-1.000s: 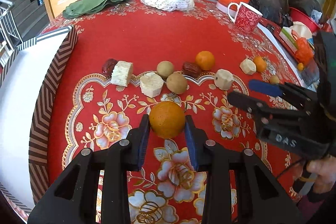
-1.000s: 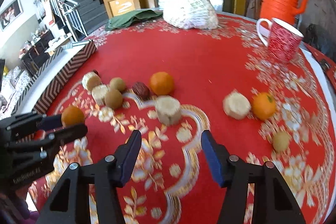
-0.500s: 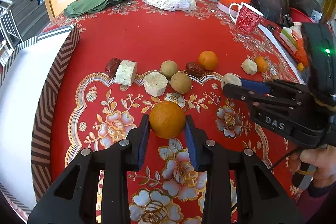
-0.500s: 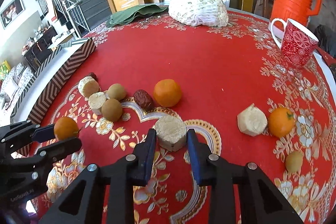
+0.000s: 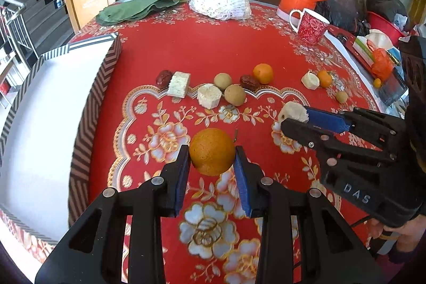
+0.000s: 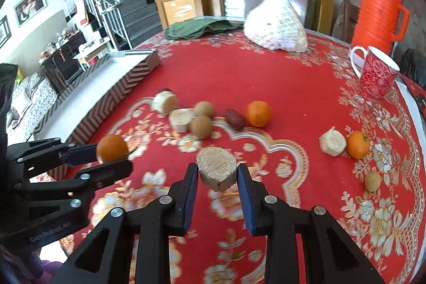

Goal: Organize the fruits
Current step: 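Carry the orange with the left gripper while the right gripper carries the cube over the tray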

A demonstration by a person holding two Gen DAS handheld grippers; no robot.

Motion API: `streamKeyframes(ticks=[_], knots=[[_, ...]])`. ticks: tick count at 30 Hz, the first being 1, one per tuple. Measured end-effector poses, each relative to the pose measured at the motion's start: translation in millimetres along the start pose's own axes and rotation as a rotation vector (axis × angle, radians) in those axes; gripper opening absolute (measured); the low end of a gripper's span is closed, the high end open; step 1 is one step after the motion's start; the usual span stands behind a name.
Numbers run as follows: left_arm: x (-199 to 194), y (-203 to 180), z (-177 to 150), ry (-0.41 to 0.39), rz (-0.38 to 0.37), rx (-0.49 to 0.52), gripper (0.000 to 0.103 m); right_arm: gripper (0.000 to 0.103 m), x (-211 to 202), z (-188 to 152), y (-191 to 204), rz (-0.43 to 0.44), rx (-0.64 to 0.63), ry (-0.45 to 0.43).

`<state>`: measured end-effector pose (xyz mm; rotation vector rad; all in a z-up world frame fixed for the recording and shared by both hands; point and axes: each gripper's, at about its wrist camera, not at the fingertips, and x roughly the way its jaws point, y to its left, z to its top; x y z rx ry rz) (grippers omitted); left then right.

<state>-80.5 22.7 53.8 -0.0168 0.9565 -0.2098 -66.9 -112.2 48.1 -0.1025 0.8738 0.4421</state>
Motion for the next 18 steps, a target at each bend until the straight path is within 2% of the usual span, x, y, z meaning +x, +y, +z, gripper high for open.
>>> streamKeyframes(ticks=[11,18], knots=[[-34,31,-4,-0.053,0.041,-0.041,0.032,0.029,3,8,42,0.018,-0.059,-0.002],[-50,70,-3,-0.078,0.103,-0.099,0.032,0.029,6,24,68,0.050,-0.111,-0.011]])
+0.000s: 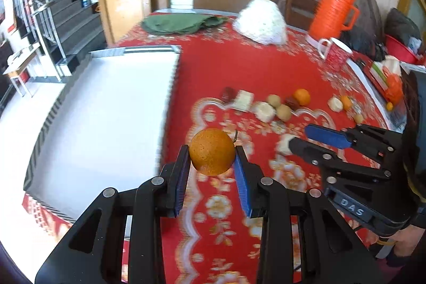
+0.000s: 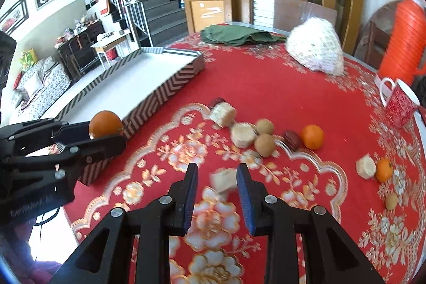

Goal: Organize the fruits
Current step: 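Carry the orange with the left gripper while the right gripper carries the cube over the tray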

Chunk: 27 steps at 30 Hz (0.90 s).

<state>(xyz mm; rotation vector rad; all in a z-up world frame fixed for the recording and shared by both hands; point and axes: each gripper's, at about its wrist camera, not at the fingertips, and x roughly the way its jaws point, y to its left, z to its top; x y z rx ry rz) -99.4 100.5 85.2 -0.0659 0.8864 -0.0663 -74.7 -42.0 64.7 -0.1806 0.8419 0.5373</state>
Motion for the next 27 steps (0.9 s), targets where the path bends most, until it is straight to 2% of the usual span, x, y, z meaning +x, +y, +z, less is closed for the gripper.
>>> streamKeyframes(ticks=[8,12,14,17,24,27], knots=[[0,46,2,-0.004,0.047,-0.083,0.032,0.029,10,13,23,0.022,-0.062,0.010],[5,59,1,0.009,0.038,-0.109,0.032,0.029,0,9,0,-0.023,-0.003,0.001],[8,60,2,0.012,0.031,-0.116,0.032,0.030,-4,2,-19,-0.033,0.034,0.027],[14,59,3,0.022,0.017,-0.119,0.032,0.048,-1,-12,-38,-0.053,0.072,0.066],[20,56,5,0.037,0.008,-0.113,0.032,0.048,6,-31,-52,-0.076,0.082,0.108],[24,58,6,0.043,0.010,-0.123,0.032,0.049,10,-28,-53,-0.035,0.092,0.102]])
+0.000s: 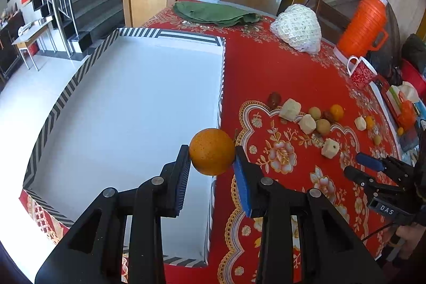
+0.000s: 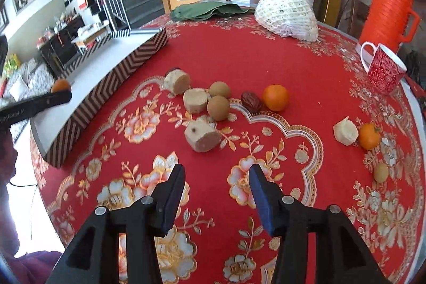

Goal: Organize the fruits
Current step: 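Carry the orange with the left gripper while the right gripper carries the cube over the tray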

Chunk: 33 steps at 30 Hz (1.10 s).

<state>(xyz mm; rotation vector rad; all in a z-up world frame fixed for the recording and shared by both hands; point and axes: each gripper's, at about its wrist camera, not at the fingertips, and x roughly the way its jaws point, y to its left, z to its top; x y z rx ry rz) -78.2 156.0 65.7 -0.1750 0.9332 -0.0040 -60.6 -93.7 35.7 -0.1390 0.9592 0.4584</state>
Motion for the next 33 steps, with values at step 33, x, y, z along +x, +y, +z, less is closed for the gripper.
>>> streamKeyframes(ticks=[33], knots=[[-1,69,1,-0.004,0.155,-0.071,0.032,0.034,29,85,154,0.245,-0.329,-0.033]])
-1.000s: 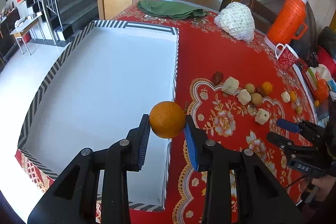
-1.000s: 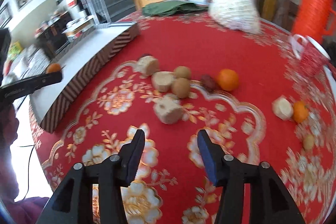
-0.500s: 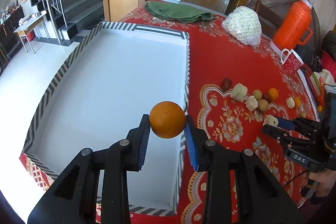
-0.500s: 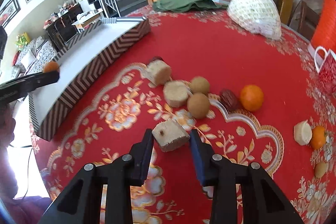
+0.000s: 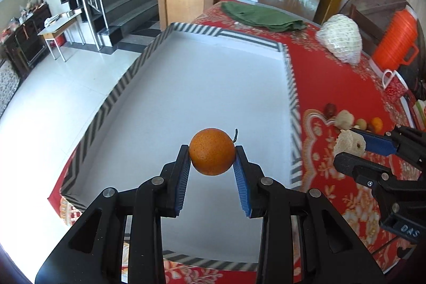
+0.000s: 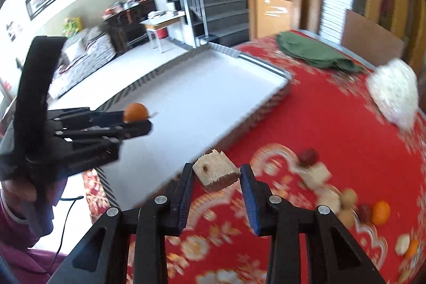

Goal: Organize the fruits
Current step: 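Carry the orange with the left gripper while the right gripper carries the cube over the tray, then open the left gripper to drop the orange while the right gripper releases the cube into the tray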

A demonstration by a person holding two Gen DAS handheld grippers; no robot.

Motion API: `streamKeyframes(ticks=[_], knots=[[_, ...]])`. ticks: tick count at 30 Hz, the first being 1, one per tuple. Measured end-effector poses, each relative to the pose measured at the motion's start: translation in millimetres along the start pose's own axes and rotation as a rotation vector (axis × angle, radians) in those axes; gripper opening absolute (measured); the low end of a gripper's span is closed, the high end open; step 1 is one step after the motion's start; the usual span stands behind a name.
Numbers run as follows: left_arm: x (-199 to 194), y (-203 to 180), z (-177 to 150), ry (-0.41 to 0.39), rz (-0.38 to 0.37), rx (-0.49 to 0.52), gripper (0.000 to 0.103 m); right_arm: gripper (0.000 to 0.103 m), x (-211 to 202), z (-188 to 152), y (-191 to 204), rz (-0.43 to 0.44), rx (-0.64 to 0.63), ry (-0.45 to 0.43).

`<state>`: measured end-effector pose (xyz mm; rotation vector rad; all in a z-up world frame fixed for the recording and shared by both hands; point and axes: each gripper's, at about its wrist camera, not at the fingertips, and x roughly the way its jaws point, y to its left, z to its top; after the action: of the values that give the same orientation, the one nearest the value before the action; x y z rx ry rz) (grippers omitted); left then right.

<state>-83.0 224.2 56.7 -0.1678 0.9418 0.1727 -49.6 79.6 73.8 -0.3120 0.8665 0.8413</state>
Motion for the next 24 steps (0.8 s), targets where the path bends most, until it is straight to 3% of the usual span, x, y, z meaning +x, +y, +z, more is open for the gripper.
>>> streamKeyframes(ticks=[12,24], knots=[[19,26,4,0.020,0.022,-0.044,0.032,0.034,47,33,35,0.020,-0.103,0.083],[37,48,4,0.072,0.035,-0.112,0.032,0.034,95,37,49,0.040,-0.155,0.187]])
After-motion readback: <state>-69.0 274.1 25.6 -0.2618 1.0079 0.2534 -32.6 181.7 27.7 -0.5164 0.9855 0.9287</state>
